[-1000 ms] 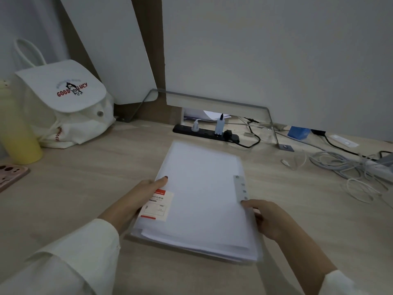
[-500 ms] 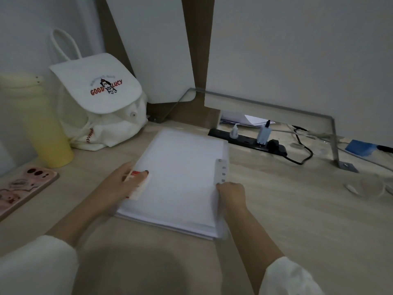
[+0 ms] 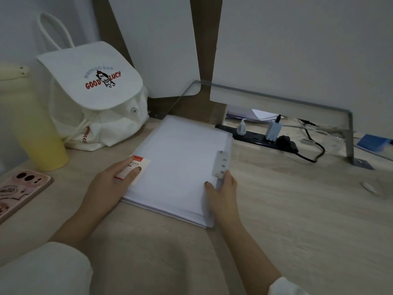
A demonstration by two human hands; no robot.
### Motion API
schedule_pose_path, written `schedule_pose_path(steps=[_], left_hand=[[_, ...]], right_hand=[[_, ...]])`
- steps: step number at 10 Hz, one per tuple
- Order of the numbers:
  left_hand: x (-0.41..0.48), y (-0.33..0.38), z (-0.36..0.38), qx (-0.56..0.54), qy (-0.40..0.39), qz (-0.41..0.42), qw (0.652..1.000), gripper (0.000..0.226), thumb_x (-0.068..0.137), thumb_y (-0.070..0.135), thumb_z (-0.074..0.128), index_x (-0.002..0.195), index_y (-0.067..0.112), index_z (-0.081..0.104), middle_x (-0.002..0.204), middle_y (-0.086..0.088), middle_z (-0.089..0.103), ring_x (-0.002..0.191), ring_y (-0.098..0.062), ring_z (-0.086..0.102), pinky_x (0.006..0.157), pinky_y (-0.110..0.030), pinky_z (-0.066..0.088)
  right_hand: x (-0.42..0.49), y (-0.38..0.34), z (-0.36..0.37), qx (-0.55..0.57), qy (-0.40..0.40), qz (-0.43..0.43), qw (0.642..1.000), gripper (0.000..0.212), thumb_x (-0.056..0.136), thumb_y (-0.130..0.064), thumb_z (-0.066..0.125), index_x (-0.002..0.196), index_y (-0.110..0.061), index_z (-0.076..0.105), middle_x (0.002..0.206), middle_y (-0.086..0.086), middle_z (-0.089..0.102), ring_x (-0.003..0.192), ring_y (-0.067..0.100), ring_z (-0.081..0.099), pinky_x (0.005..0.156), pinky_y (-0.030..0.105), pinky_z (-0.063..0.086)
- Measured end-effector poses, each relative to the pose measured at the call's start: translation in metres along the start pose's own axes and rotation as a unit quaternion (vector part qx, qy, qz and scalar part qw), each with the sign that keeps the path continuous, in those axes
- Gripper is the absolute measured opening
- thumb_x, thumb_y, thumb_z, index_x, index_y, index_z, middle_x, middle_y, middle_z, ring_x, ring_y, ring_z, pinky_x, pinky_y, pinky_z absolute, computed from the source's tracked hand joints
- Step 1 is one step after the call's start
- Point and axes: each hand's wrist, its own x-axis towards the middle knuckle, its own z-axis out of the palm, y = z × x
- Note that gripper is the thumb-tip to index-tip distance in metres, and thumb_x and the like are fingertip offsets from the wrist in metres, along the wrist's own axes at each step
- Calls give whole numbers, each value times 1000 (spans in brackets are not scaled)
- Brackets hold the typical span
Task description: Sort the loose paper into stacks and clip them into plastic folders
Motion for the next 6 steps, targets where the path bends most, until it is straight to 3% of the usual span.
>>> schedule_pose_path(steps=[1, 3, 4, 5, 6], left_hand=[[10, -3, -3, 24, -8, -2, 1000, 45, 88, 35, 58, 131, 27, 53, 136, 1, 55, 123, -17, 50, 95, -24, 34], [16, -5, -4, 26, -17, -11, 999, 46, 88, 35, 57, 133, 27, 50, 138, 0, 53, 124, -20, 49, 100, -29, 35], [18, -6, -5, 16, -32, -15, 999, 47, 88, 35, 57, 134, 26, 50, 139, 0, 51, 125, -19, 48, 101, -30, 35], [11, 4, -7, 71, 8, 7, 997, 45, 91, 32, 52, 135, 20, 47, 142, -2, 46, 125, -22, 46, 98, -34, 36], [-10, 13, -4, 99, 95, 48, 989, 41, 93, 17, 50, 133, 10, 46, 143, -5, 39, 125, -27, 45, 96, -39, 38]], right_hand=[[6, -1, 7, -6, 7, 0, 1000, 66, 93, -15, 50, 148, -8, 14, 154, 5, 14, 139, 22, 26, 116, 40, 25], [8, -1, 14, -26, 0, -13, 1000, 69, 94, -15, 49, 149, -7, 8, 155, 8, 9, 142, 23, 20, 117, 41, 23], [6, -5, 9, -8, -26, -5, 1000, 67, 94, -16, 49, 149, -8, 10, 155, 6, 11, 138, 18, 24, 117, 35, 22], [-5, -15, -17, 64, -72, 21, 995, 51, 95, -11, 46, 143, -12, 29, 137, 0, 40, 112, 8, 44, 95, 10, 33], [-15, -19, -56, 67, -62, 43, 995, 46, 95, -12, 46, 140, -15, 38, 138, 1, 46, 123, 15, 46, 92, 19, 36]])
